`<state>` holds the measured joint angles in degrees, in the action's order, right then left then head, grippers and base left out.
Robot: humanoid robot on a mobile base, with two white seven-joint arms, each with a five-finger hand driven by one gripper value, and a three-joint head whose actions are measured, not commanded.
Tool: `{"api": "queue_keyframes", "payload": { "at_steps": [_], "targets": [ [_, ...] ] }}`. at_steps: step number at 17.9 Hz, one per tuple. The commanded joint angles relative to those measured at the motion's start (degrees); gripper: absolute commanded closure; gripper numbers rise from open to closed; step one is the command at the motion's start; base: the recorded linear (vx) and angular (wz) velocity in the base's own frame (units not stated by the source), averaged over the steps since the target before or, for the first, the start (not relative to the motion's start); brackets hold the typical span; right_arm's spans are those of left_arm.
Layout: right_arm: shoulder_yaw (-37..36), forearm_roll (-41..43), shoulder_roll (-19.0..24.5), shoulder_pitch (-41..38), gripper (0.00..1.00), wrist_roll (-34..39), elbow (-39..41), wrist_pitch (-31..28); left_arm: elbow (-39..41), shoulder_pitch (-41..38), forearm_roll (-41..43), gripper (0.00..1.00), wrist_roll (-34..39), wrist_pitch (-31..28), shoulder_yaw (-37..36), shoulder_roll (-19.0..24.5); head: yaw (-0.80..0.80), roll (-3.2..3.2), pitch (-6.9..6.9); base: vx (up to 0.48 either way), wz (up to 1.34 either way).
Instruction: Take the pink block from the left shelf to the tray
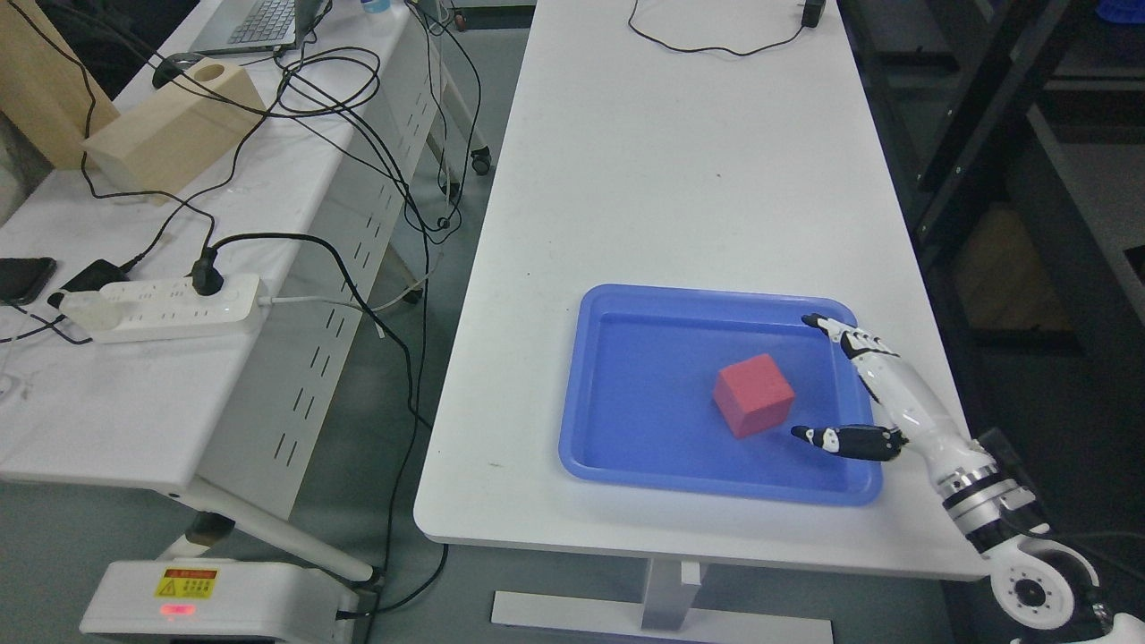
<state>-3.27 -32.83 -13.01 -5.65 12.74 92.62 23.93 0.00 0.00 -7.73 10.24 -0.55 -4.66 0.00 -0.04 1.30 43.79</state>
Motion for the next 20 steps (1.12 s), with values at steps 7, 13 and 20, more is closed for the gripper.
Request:
{"api": "queue_keyframes", "payload": {
  "at_steps": [7,13,20],
  "targets": [
    [-8.6,39.1,5.5,-0.1,0.01,-0.8,0.0,-7.1,1.0,1.7,0.0,0.00,0.0,0.0,0.0,1.0,0.00,0.00,0.00,-0.088,0.00],
    [-7.8,39.2,11.6,-0.1,0.01,-7.2,0.0,-13.2,1.0,1.7,0.0,0.00,0.0,0.0,0.0,1.0,0.00,0.00,0.00,-0.134,-0.01],
    [-6.8,38.9,12.0,-0.5,0.01,-6.9,0.0,-16.0,1.0,1.7,0.0,0.00,0.0,0.0,0.0,1.0,0.00,0.00,0.00,-0.168,0.00]
  ]
}}
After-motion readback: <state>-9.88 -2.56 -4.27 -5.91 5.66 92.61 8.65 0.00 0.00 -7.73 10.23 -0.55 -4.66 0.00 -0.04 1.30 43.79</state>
